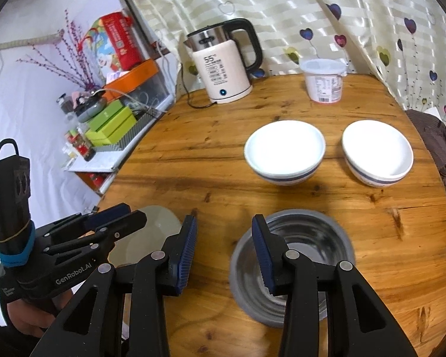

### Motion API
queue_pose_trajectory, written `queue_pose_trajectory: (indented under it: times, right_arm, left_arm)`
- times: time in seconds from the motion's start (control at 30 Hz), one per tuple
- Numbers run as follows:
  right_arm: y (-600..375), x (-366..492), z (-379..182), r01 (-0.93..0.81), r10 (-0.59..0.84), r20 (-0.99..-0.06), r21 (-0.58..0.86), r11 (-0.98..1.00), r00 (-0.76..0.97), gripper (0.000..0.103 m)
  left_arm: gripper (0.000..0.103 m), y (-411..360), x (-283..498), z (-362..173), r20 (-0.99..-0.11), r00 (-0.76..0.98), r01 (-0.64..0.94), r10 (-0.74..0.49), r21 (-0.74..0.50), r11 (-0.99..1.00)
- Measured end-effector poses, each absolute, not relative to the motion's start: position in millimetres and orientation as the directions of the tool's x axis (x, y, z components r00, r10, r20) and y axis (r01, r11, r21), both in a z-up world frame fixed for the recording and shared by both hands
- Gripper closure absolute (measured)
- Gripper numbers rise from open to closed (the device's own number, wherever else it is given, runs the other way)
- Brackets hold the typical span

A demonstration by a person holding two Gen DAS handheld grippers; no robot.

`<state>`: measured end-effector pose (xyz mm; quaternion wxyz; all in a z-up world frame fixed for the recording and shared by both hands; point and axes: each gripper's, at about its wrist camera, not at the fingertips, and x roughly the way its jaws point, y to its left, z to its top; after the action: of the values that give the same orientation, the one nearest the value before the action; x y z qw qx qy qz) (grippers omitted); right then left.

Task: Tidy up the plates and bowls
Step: 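Open both grippers and move them past the steel bowl toward the white bowls, then close both grippers on the rim of a blue-striped white bowl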

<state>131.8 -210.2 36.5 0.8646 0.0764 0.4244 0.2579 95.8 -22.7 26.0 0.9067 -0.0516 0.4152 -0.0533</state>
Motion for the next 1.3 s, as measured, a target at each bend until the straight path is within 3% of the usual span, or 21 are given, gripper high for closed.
queue_pose_trajectory:
  times: [0.57, 1.0, 1.3]
  right_arm:
    - [-242.6, 179.3, 17.7, -0.282, 0.461, -0.728, 0.365, 0.887, 0.507, 0.065]
    - [-251.9, 227.9, -4.4, -0.192, 0.435, -0.761, 0.393, 0.899, 0.481, 0.066]
    - [-260.1, 253.4, -15.1, -0.135, 0.425, -0.769, 0.414, 0.9, 0.477, 0.075]
  left_arm:
    - [0.066, -59.1, 150.2, 15.5, -0.782, 0.601, 0.124, -0.167, -0.115, 0.985]
    - [0.066, -55.0, 198.9, 4.0, -0.801, 0.542, 0.096, -0.253, -0.241, 0.966]
    - [0.066, -59.3, 234.2, -5.5, -0.804, 0.513, 0.072, -0.302, -0.31, 0.948]
